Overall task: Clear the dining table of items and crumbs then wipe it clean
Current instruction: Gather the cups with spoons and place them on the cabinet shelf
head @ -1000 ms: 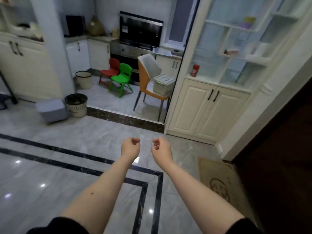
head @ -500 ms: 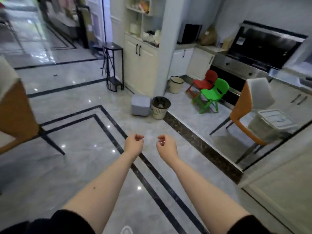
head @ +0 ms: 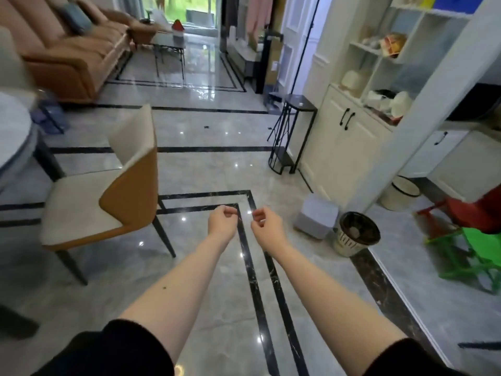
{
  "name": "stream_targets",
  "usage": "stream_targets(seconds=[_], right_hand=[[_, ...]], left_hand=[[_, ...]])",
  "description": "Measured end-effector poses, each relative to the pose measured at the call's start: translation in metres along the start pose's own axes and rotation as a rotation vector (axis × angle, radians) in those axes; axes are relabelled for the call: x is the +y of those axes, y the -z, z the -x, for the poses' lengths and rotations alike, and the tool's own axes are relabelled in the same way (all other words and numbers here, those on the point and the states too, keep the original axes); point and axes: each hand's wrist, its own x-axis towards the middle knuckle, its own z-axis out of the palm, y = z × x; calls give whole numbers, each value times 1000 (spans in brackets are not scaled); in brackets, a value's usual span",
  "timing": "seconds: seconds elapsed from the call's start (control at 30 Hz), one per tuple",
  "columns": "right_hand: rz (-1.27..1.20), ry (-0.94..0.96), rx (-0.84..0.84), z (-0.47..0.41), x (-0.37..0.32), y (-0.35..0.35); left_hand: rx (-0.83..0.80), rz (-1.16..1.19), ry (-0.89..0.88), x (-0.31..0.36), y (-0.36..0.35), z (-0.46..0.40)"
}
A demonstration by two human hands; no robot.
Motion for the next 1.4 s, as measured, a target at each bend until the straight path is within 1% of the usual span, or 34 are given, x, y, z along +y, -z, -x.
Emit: stream_targets(seconds=[0.23, 0.37, 0.5, 0.6, 0.67, 0.77, 0.9, 1.1, 1.3, 1.4], right_hand=[[-68, 191, -213, -189, -65, -46], [-43, 286, -365, -291, -115, -62], [-4, 386, -433, -367, -170, -99], [-9, 434, -477, -404, -205, -136], [-22, 491, -548, -434, -228, -165], [-27, 566, -637, -476, -263, -203], [-18, 631, -705, -533, -312, -258], [-1, 682, -821, -608, -375, -335], [-21, 721, -934, -691, -424, -406], [-17, 774, -1007, -739, -446, -440]], left_hand=[[294, 64, 31, 52, 30, -170], [445, 54, 25, 95, 58, -252], [643, 48, 8, 128, 97, -313], [734, 32, 19, 136, 133, -353], [812, 36, 33, 138, 159, -387], [894, 45, 41, 141, 192, -440], [968, 117, 55, 144, 238, -515], [1080, 167, 120, 149, 302, -604], [1204, 180, 184, 147, 348, -690], [1268, 195, 228, 145, 364, -740]])
